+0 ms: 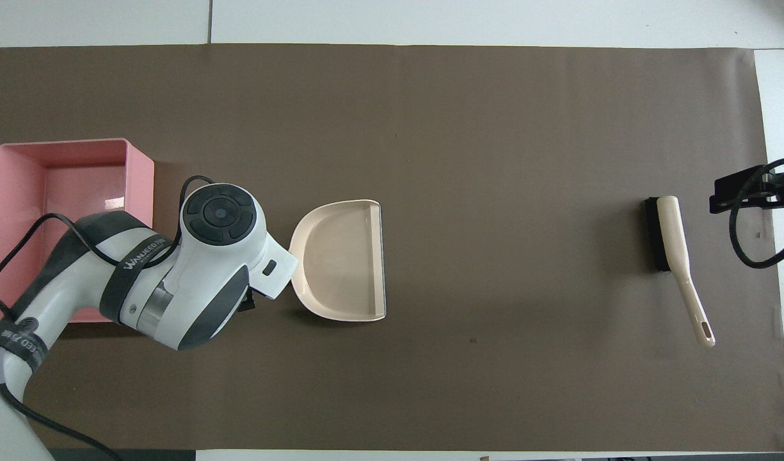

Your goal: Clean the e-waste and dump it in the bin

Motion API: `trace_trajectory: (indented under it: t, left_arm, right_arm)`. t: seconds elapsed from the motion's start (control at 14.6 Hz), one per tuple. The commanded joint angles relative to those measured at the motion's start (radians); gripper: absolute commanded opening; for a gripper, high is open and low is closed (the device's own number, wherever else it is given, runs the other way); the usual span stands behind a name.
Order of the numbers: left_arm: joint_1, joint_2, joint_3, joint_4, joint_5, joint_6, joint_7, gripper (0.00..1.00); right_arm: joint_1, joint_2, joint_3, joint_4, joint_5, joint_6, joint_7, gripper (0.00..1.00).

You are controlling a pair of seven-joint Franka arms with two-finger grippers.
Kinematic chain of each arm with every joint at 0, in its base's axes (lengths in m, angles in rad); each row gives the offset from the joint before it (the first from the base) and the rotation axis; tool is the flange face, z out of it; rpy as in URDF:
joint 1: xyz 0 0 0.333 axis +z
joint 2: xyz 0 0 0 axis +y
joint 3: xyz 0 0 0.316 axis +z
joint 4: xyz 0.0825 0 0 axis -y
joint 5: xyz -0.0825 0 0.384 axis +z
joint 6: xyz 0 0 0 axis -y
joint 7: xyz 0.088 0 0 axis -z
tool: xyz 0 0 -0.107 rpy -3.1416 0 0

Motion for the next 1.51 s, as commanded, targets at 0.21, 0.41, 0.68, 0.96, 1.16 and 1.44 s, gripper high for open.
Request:
trace_trajectory:
  t: [0.21,0.41,0.68,0.96,1.16,1.44]
  left_arm:
    - [0.142,-0.049,0.003,-0.006,-0.016,-0.072,-0.464,0.99]
    - [0.286,-0.073,0.001,0.034,-0.061,-0.078,-0.588,0.99]
    - [0.424,-0.103,0.004,0.158,-0.169,-0.121,-0.604,0.99]
    - [0.476,-0.089,0.004,0.348,-0.186,-0.253,-0.602,0.99]
    - [0.49,-0.086,0.004,0.448,-0.227,-0.301,-0.605,0.99]
    - [0.49,-0.072,0.006,0.549,-0.233,-0.403,-0.605,0.99]
  right_arm:
    - [-0.008,-0.012,0.005,-0.006,0.003,-0.009,0.006,1.0]
    - [-0.006,-0.012,0.005,-0.006,0.004,-0.009,0.006,1.0]
    - [-0.006,-0.012,0.004,-0.006,0.004,-0.009,0.006,1.0]
    - [-0.008,-0.012,0.005,-0.006,0.003,-0.009,0.006,1.0]
    - [-0.006,-0.012,0.004,-0.006,0.003,-0.009,0.005,1.0]
    - [-0.006,-0.012,0.005,-0.006,0.003,-0.009,0.006,1.0]
